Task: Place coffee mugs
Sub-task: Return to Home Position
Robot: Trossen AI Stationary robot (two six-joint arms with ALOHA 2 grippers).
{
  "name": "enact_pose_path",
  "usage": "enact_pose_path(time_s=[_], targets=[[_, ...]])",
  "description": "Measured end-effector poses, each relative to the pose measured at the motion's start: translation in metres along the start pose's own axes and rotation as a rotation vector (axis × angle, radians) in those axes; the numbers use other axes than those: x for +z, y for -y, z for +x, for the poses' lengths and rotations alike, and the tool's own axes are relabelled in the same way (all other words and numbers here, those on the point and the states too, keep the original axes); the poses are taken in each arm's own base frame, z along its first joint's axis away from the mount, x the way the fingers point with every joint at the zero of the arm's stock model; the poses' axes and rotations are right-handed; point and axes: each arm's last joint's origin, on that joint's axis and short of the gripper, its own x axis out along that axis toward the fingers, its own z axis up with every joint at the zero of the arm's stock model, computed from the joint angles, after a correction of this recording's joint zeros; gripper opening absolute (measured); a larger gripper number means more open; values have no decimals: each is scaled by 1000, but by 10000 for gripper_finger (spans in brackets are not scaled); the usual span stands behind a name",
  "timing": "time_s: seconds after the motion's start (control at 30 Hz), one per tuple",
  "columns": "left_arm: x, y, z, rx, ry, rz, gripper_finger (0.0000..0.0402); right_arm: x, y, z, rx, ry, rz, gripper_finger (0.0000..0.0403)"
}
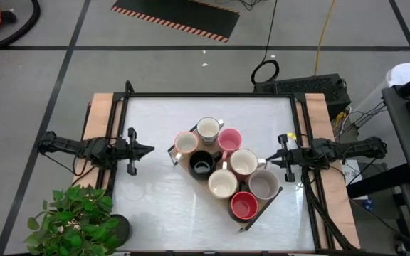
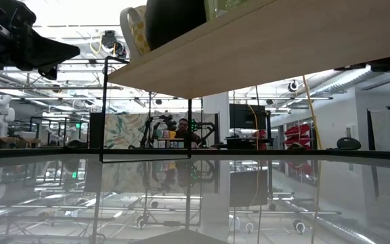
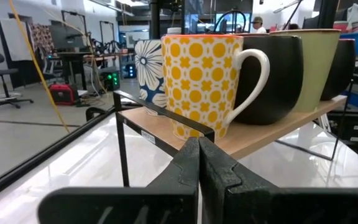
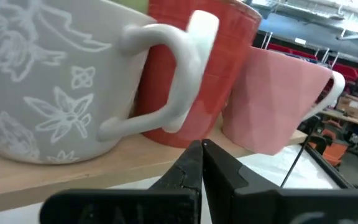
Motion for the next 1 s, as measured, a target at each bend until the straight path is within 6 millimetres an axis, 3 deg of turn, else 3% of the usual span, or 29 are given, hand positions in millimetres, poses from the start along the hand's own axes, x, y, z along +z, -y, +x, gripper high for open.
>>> enact_pose_path(time_s=[0.43, 1.0], targets=[[0, 1, 0, -42, -2, -2, 0, 3, 2, -1, -31, 1, -105, 0], [-1, 7, -1, -119, -6, 40, 0, 3, 1, 0, -20, 30, 22, 0]])
